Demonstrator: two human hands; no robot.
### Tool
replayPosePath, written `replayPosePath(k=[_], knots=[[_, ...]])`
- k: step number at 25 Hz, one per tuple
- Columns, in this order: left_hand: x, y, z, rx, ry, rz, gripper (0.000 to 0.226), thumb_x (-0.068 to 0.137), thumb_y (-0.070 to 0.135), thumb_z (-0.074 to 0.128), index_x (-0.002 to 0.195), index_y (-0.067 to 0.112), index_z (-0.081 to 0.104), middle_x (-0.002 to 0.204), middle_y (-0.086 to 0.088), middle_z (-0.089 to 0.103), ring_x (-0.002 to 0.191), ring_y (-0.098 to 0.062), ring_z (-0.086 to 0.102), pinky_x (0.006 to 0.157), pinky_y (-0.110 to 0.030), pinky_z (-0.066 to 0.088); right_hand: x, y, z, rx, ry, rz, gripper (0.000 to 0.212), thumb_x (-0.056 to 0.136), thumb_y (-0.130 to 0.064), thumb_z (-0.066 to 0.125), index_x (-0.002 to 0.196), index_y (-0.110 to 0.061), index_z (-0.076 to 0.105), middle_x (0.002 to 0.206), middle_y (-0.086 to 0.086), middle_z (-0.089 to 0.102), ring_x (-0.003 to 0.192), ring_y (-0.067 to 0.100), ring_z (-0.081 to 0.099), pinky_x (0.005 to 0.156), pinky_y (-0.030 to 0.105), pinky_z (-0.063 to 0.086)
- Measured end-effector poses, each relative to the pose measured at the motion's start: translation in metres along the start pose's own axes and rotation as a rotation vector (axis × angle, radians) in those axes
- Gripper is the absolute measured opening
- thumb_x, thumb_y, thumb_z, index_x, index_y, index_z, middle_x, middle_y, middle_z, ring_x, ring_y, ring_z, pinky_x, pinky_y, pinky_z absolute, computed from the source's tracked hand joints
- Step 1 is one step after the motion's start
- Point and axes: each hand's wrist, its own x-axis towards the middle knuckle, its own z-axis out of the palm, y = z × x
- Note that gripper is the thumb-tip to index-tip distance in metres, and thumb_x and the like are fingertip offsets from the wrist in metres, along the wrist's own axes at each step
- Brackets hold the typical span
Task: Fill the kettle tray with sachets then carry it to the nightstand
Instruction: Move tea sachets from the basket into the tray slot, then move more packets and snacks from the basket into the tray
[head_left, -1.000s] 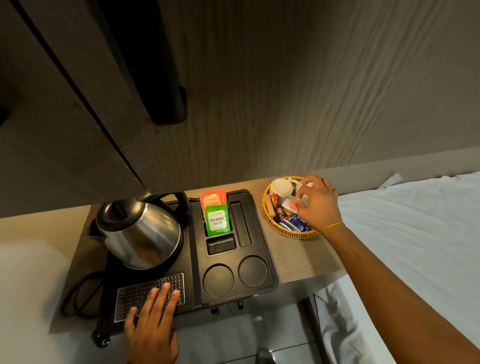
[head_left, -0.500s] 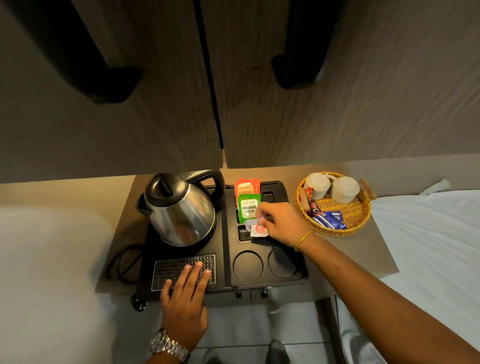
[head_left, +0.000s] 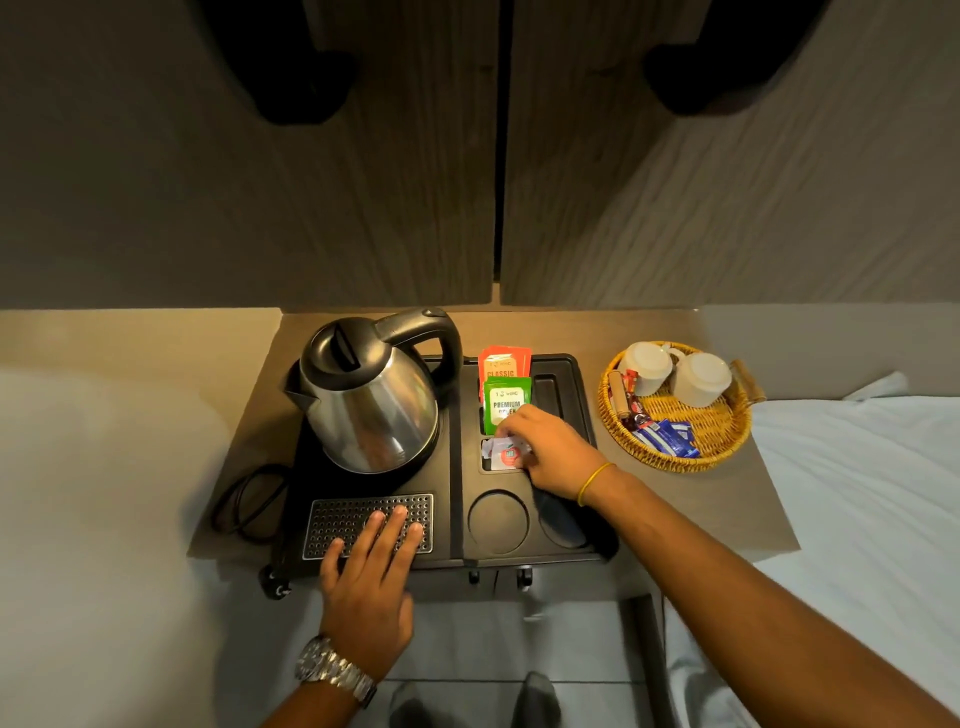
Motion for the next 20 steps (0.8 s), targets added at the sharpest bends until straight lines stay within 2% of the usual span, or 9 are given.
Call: replayPosePath(k=[3,5,9,10,12,13,15,17,20], knots=[[0.001,-0.003,0.009,0.029,0.074,0.017,0.086,0.061,0.023,0.059,0.146,0.026,0.047,0.157,-0.003,0.046,0.145,-0.025,0.038,0.108,-0.062,0.031,-0.001,-0.008,0.005,-0.025,0.043,0.010,0.043,0.087,-0.011,0.077,0.128,-0.013,0.062,0.132,0.009,0.057,0.128,0.029,0.054,0.109,0.043,0.049],[0.002,-0.003,0.015,0.047,0.119,0.033,0.083,0.063,0.025,0.056,0.145,0.024,0.050,0.157,-0.005,0.047,0.145,-0.026,0.039,0.109,-0.063,0.030,-0.007,-0.006,0.002,-0.014,0.123,-0.015,0.042,0.089,-0.017,0.075,0.129,-0.012,0.061,0.132,0.009,0.057,0.127,0.027,0.051,0.108,0.040,0.049],[0.002,-0.005,0.018,0.080,0.184,0.041,0.081,0.064,0.024,0.057,0.145,0.023,0.052,0.157,-0.005,0.048,0.144,-0.027,0.041,0.111,-0.061,0.028,-0.037,0.018,-0.026,0.002,0.421,-0.025,0.027,0.090,-0.019,0.070,0.116,-0.012,0.066,0.116,0.006,0.064,0.109,0.022,0.057,0.093,0.034,0.051],[0.003,-0.005,0.018,0.087,0.195,0.043,0.079,0.065,0.024,0.056,0.145,0.023,0.052,0.157,-0.005,0.048,0.144,-0.027,0.041,0.111,-0.061,0.027,-0.047,0.032,-0.035,-0.006,0.527,0.034,0.020,0.090,-0.016,0.069,0.110,-0.012,0.067,0.110,0.006,0.065,0.103,0.022,0.060,0.088,0.034,0.053],[0.003,-0.004,0.019,0.103,0.210,0.055,0.079,0.067,0.025,0.054,0.146,0.023,0.050,0.157,-0.006,0.047,0.145,-0.028,0.041,0.111,-0.061,0.027,-0.069,0.064,-0.055,-0.027,0.671,0.271,0.013,0.091,-0.011,0.067,0.103,-0.013,0.068,0.105,0.008,0.068,0.096,0.024,0.064,0.080,0.034,0.054],[0.002,-0.005,0.021,0.109,0.217,0.061,0.079,0.067,0.026,0.054,0.146,0.024,0.048,0.157,-0.006,0.046,0.145,-0.028,0.041,0.112,-0.061,0.026,-0.078,0.081,-0.064,-0.042,0.657,0.413,0.014,0.091,-0.012,0.068,0.105,-0.013,0.069,0.107,0.010,0.070,0.098,0.027,0.067,0.081,0.035,0.054],[0.001,-0.008,0.025,0.124,0.228,0.062,0.078,0.069,0.027,0.052,0.147,0.024,0.048,0.158,-0.005,0.045,0.145,-0.029,0.041,0.113,-0.060,0.024,-0.090,0.105,-0.072,-0.091,0.474,0.611,0.026,0.090,-0.022,0.073,0.114,-0.012,0.070,0.116,0.013,0.072,0.106,0.031,0.069,0.086,0.038,0.056],[0.000,-0.011,0.029,0.136,0.224,0.054,0.079,0.069,0.029,0.051,0.148,0.024,0.048,0.160,-0.004,0.043,0.145,-0.029,0.042,0.116,-0.058,0.020,-0.093,0.114,-0.073,-0.082,0.321,0.644,0.040,0.087,-0.031,0.077,0.121,-0.013,0.069,0.120,0.013,0.074,0.109,0.030,0.069,0.086,0.038,0.056],[0.002,-0.011,0.029,0.149,0.233,0.045,0.082,0.067,0.030,0.052,0.149,0.025,0.047,0.160,-0.004,0.044,0.144,-0.030,0.043,0.117,-0.057,0.018,-0.085,0.118,-0.072,-0.064,0.288,0.641,0.047,0.083,-0.033,0.081,0.124,-0.014,0.069,0.120,0.010,0.074,0.111,0.029,0.069,0.088,0.037,0.056]])
